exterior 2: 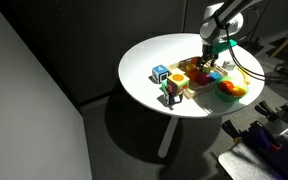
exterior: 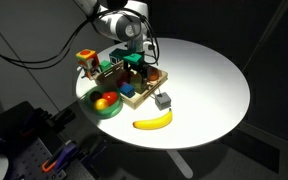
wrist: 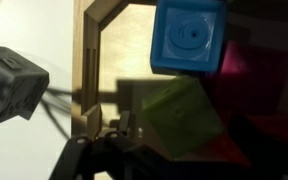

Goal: Remove the lemon from the box and put it on the right side of the table.

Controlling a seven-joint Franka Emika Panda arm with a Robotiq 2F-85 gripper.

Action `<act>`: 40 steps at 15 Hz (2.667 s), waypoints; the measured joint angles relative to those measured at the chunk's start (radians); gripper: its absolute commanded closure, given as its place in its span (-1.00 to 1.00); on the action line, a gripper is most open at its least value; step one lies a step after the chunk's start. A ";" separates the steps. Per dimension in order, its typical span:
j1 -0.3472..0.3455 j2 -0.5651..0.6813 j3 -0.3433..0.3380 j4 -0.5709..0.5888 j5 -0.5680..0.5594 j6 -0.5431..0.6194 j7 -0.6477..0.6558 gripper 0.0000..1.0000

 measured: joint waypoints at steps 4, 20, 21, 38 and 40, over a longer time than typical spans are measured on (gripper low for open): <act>0.000 -0.015 -0.003 -0.018 -0.015 -0.013 0.000 -1.00; 0.000 -0.021 -0.007 -0.024 -0.017 -0.022 0.000 -1.00; 0.000 -0.022 -0.007 -0.024 -0.017 -0.022 0.000 -1.00; 0.012 -0.077 0.000 -0.030 -0.014 -0.023 0.016 -1.00; 0.011 -0.077 -0.001 -0.020 -0.013 -0.023 0.018 -1.00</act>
